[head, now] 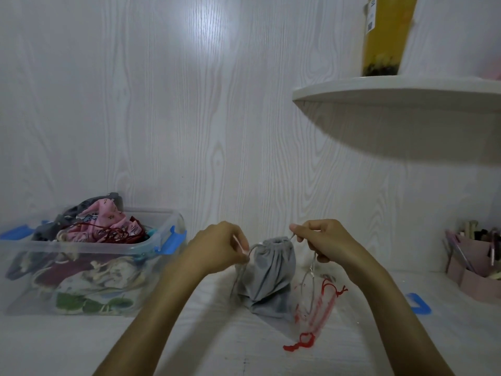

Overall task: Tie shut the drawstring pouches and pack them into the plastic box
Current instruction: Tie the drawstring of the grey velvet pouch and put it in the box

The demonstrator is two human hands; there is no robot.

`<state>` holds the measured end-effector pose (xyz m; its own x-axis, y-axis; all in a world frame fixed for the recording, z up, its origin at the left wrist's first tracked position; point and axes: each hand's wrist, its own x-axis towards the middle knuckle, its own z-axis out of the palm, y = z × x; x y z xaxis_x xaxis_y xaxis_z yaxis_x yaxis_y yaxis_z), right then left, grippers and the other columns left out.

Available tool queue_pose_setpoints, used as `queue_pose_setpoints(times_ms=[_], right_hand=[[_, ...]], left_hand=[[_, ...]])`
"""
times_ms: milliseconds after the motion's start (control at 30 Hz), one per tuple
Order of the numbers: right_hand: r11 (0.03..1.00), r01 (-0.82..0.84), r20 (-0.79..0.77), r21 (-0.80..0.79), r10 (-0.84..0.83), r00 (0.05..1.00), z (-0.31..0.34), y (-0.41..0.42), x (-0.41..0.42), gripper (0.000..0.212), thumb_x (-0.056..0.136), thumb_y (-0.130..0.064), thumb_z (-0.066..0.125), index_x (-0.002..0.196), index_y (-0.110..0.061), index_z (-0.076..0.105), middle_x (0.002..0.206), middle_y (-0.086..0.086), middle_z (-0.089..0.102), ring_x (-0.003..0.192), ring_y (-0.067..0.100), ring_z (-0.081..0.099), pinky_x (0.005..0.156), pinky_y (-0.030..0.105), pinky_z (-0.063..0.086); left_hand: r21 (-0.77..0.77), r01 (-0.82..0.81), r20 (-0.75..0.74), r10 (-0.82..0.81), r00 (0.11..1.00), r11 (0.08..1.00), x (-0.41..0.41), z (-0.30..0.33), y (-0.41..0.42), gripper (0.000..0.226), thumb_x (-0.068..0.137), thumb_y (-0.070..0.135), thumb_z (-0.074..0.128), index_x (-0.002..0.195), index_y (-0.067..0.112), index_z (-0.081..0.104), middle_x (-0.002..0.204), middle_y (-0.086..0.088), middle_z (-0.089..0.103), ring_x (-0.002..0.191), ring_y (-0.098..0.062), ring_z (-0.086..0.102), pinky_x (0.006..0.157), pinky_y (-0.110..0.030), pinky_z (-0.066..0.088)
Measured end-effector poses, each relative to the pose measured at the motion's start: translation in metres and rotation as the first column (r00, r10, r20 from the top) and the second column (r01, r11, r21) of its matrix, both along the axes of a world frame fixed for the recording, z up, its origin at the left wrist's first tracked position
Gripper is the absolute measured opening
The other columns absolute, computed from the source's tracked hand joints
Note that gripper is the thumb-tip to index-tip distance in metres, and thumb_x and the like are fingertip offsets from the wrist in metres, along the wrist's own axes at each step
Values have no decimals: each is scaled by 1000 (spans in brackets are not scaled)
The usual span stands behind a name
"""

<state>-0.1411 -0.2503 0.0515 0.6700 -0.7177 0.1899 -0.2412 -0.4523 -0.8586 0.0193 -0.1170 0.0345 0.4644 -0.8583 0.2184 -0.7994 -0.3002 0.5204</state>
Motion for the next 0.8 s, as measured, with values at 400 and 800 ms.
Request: queue_pose_setpoints(times_ms=[400, 800], right_hand=[[998, -59, 17, 23, 59, 998, -1, 5, 4, 34, 88, -36, 61, 62, -16, 60, 49, -5, 38, 38, 4, 32, 44, 15, 32], [977, -214, -111, -12, 211, 971, -1, 17, 8, 31, 89, -36, 61, 66, -16, 65, 42, -13, 45, 41, 2, 37, 47, 15, 35]], left_hand=[[107, -36, -277, 64, 959, 994, -15, 4, -8, 39, 102, 31, 33, 107, 3, 60, 78, 2, 55, 65, -10, 50, 52, -19, 40], [-491, -133, -686, -287, 669, 861, -7, 4, -13, 24, 98, 18, 46, 103, 11, 69, 90, 2, 75, 85, -8, 71, 72, -16, 54]])
